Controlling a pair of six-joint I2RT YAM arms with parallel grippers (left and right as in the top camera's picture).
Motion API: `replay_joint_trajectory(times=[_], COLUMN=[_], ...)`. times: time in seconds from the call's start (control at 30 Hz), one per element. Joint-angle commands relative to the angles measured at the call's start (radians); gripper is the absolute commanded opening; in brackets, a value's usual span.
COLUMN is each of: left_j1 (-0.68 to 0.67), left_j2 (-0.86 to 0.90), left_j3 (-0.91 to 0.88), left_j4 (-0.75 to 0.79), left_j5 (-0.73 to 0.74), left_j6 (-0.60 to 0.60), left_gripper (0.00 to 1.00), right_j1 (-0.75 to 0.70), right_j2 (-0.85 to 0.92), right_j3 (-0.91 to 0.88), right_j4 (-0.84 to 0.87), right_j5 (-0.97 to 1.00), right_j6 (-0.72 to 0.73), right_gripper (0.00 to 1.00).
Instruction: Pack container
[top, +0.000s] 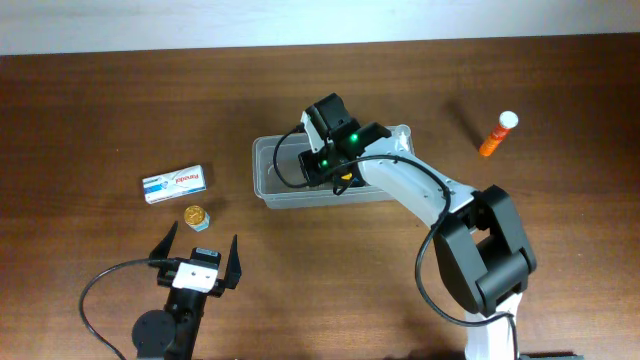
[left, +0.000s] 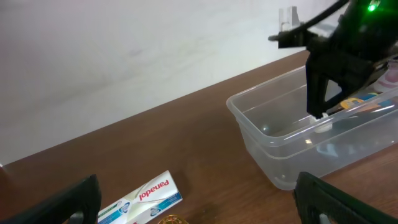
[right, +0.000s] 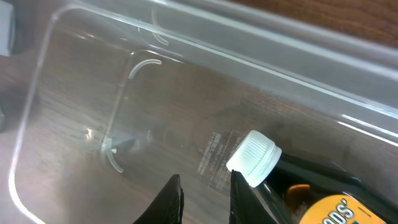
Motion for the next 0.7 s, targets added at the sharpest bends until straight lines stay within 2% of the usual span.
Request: replay_joint_trajectory(times=[0.0, 0.33, 0.67], left_j1=[0.006, 0.006, 0.006], left_j2=[-0.01, -0.01, -0.01], left_j3=[-0.007, -0.007, -0.007], left_j4=[0.0, 0.0, 0.0], left_j5=[-0.007, -0.007, -0.007], left_j6=[-0.003, -0.003, -0.003], left_gripper=[1.0, 0.99, 0.99], right_j1=[0.008, 0.011, 0.01], right_j2=[0.041, 0.061, 0.061], right_j3=[0.019, 0.019, 0.019], right_j4=[0.007, 0.0, -0.102], right_j5=[-0.008, -0.007, 0.085], right_j6=[-0.01, -0.023, -0.056], right_gripper=[0.18, 0.18, 0.18])
